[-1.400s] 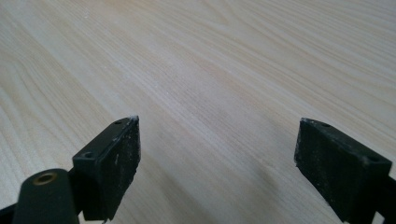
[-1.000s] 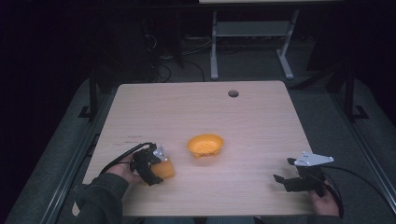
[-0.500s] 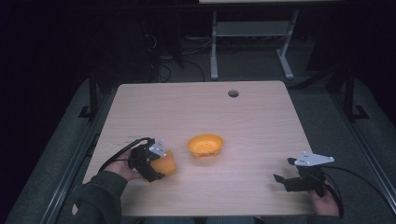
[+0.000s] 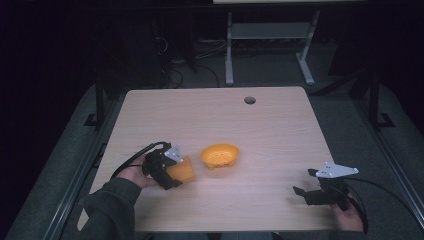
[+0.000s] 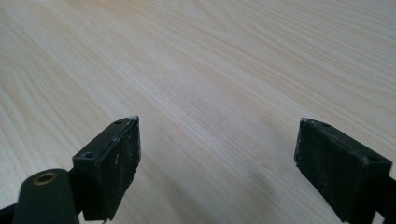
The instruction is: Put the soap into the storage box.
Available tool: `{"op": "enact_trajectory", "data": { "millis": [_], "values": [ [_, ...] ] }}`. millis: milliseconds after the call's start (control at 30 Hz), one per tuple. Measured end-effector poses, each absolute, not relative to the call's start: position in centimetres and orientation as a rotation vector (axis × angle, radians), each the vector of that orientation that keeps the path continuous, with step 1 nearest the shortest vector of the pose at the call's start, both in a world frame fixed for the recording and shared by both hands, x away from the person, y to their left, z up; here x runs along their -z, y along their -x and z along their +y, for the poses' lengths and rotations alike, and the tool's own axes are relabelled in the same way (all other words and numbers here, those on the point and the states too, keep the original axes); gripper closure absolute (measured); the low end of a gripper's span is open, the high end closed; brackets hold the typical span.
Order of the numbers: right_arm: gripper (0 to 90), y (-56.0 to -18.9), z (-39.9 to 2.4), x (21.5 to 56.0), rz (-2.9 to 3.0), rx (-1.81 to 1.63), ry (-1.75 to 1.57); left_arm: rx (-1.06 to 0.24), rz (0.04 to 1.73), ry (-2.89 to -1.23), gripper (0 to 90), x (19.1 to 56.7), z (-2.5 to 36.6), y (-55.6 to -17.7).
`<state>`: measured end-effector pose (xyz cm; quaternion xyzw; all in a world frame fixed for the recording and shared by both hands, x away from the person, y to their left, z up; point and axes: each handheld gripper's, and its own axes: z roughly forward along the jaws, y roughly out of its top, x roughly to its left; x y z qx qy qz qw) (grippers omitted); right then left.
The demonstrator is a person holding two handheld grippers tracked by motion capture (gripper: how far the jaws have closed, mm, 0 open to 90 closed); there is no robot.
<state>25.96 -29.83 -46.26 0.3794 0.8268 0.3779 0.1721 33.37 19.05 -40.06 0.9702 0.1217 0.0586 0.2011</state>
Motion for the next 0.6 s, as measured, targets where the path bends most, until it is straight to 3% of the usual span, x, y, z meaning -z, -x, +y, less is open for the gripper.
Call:
{"op": "enact_trajectory", "data": {
  "millis": [600],
  "values": [
    [13.9, -26.0, -29.9, 46.1, 2.340, -1.084, -1.068, -0.170, 0.285, -2.686, 20.7, 38.9, 16.9, -34.3]
  ]
}}
